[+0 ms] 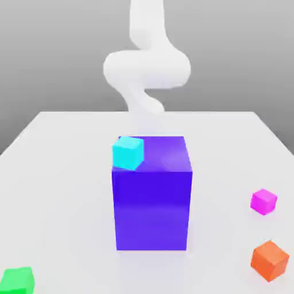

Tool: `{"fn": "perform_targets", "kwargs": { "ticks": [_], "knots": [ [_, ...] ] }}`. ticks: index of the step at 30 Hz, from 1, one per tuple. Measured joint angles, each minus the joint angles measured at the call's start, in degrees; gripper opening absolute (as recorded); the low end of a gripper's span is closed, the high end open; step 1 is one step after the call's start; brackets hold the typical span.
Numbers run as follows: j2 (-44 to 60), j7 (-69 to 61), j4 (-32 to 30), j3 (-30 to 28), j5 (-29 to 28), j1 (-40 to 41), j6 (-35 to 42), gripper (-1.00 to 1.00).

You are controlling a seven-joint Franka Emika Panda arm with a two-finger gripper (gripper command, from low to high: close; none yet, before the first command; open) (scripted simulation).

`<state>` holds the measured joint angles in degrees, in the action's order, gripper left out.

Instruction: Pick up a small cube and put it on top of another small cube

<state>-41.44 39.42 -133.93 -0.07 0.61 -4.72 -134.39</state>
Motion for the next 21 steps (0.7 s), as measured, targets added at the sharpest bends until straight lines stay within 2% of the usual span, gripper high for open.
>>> {"fn": "perform_targets", "kwargs": {
  "ticks": [13,21],
  "knots": [
    [22.96,-33.64,-11.23,2.60,3.38,-22.54,-13.59,0.00],
    [36.87,-52.23,-18.08,8.32,2.88,-32.58,-21.91,0.00]
  ]
}}
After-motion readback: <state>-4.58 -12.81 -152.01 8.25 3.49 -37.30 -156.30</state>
